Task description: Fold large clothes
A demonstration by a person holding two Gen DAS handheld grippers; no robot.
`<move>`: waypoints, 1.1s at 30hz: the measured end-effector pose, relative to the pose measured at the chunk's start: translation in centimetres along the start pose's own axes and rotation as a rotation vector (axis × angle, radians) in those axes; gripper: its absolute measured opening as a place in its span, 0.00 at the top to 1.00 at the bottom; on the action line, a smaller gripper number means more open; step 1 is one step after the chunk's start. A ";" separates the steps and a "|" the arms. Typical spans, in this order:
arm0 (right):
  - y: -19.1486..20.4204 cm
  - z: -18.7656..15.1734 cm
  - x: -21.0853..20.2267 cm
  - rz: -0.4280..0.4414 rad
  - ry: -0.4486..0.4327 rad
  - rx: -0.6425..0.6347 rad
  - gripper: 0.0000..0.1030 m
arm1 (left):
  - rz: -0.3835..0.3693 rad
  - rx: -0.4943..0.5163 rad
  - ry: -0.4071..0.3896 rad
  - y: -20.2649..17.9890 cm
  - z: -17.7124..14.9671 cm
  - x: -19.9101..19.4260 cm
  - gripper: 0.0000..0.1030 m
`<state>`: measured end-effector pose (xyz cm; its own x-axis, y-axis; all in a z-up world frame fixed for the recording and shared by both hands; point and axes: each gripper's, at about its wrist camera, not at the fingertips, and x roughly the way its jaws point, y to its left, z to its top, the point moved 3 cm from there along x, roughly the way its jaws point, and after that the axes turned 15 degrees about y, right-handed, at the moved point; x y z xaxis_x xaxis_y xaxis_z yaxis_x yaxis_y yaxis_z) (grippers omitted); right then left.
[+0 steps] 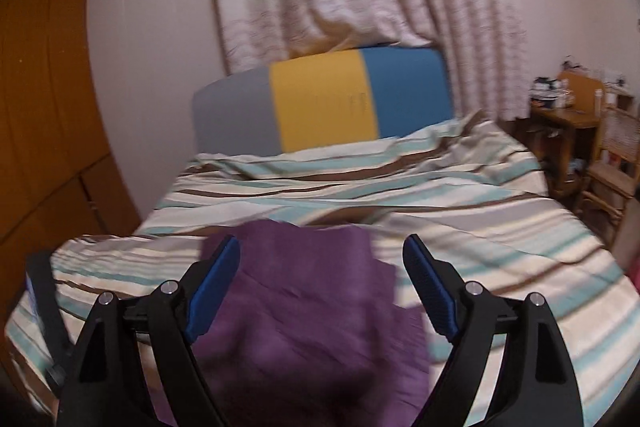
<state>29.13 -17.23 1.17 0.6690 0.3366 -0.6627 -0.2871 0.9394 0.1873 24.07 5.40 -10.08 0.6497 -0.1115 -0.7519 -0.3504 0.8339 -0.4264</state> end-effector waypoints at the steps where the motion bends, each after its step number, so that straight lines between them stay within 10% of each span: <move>1: 1.0 1.1 1.1 0.009 0.014 0.001 0.19 | -0.006 0.002 0.014 -0.4 0.0 0.4 0.11; 10: -0.2 1.1 11.4 -0.082 0.189 0.023 0.23 | 0.047 0.142 0.053 -3.2 -1.7 2.6 0.11; 33: -11.1 -5.6 18.1 -0.053 0.335 0.244 0.24 | 0.351 0.373 0.182 -9.1 0.8 12.2 0.09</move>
<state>40.56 -21.96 -17.00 0.4067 0.2857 -0.8677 -0.0607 0.9562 0.2864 35.73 -3.13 -14.97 0.3983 0.1437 -0.9059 -0.2402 0.9695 0.0482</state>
